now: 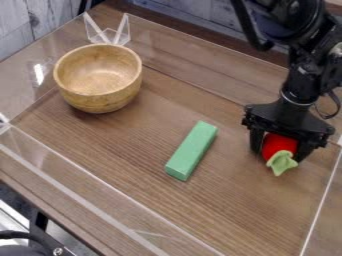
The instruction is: Move the red object to the right side of the table
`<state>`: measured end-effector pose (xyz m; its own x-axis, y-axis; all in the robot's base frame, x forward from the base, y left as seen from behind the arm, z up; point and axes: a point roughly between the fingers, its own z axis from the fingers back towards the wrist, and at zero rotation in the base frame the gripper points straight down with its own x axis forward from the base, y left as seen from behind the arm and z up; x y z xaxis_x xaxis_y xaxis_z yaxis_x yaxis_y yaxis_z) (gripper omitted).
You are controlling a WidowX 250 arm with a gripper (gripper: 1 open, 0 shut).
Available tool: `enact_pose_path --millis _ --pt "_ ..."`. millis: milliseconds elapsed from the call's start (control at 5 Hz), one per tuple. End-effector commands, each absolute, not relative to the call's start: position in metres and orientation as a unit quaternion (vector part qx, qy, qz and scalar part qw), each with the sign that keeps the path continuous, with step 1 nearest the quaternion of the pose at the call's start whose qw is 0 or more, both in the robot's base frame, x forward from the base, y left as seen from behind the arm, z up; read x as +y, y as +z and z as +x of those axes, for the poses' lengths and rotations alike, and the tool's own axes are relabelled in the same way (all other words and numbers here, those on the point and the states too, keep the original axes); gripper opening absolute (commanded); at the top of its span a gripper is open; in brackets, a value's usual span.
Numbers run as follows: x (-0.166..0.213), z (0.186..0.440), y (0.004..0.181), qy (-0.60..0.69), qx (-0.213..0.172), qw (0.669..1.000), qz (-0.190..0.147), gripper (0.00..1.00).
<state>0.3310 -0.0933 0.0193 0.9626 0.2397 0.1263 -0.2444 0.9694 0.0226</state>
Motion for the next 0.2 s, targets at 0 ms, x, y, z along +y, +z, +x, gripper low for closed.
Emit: enact_pose_path --millis 0 --pt "-0.0883 0.337 0.027 0.131 -0.076 0.988 0.014 1.0"
